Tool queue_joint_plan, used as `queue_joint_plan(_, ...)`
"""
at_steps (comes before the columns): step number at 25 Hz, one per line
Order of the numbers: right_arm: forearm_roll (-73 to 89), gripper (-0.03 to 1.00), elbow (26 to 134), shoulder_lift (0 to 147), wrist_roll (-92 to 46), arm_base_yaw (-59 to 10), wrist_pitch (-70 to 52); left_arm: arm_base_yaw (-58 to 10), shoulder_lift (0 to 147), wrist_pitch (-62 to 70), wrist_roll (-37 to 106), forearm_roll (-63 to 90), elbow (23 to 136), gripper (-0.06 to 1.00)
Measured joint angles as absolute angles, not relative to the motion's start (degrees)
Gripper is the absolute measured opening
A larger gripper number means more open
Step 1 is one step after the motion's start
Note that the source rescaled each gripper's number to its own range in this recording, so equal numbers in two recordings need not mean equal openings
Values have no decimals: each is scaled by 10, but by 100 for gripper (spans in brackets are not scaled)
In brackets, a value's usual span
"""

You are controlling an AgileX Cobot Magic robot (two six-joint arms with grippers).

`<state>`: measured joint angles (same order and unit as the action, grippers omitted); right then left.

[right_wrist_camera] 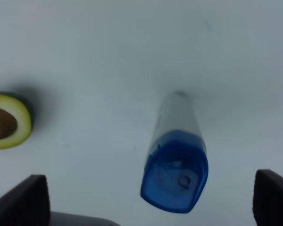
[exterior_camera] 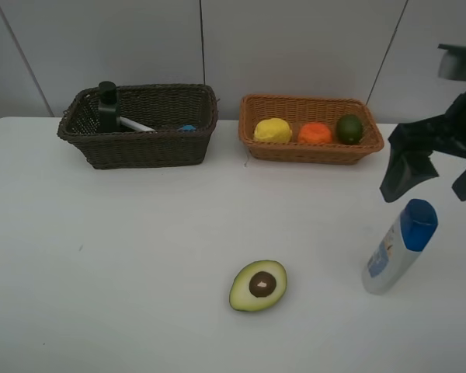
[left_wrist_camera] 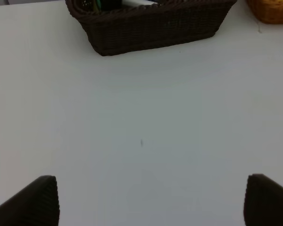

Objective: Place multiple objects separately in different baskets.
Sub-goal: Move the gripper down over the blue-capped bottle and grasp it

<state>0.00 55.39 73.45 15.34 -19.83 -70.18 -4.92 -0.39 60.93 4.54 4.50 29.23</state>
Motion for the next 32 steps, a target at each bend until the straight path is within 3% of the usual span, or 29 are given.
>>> queue_joint_plan(11,17,93,442,734,160,-198,-611,-49,-4,609,45,45,292,100)
queue_joint_plan(18,0,84,440,772,162,-198,-584,-49,-4,609,45,45,292,100)
queue_joint_plan(22,-13,70,440,794,162,-198,-568,-49,-4,609,45,45,292,100)
queue_joint_plan(27,-18,30,440,797,162,-198,-549,-49,-4,609,45,45,292,100)
queue_joint_plan(32,-18,28,440,797,161,-198,-553,-49,-4,609,45,45,292,100)
